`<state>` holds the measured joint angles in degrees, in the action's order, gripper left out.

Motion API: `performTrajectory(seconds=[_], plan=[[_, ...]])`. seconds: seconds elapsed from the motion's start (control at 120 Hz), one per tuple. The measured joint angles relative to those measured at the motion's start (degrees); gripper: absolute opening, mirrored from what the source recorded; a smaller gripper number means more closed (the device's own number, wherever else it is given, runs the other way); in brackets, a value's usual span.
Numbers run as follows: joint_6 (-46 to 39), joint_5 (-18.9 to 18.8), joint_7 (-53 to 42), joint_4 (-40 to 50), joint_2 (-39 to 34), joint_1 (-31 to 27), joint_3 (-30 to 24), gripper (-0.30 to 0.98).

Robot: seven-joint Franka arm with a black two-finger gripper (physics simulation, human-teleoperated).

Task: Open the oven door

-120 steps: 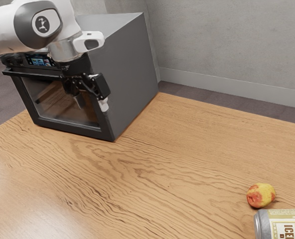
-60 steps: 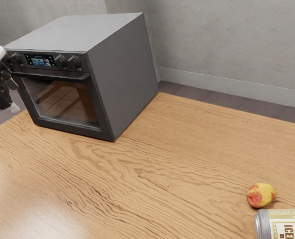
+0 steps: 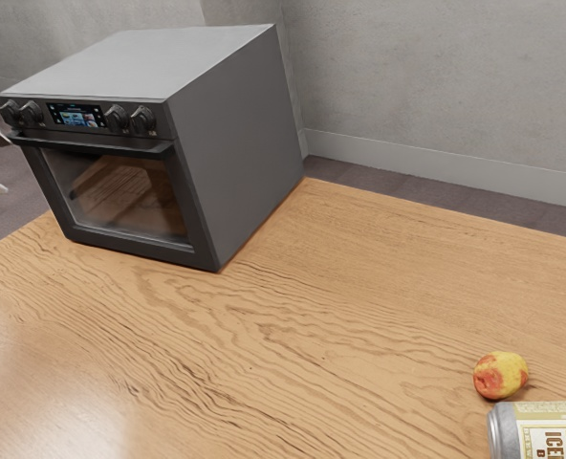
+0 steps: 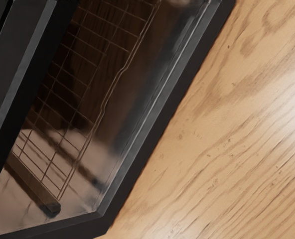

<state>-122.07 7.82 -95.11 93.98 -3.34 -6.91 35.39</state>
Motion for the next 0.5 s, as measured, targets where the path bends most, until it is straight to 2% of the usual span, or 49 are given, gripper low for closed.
performTrajectory(seconds=[0.125,0.242,0.375,0.5], plan=[[-1.44,9.83,-8.62,-0.17,1.53,-1.48,1.47,0.69],[-1.40,16.51,-15.84,-3.95,6.46,-4.59,1.59,0.69],[-0.24,22.92,-22.84,-7.56,10.42,-3.43,1.15,0.69],[-1.08,25.60,-28.84,-8.04,11.38,-2.49,0.64,0.69]])
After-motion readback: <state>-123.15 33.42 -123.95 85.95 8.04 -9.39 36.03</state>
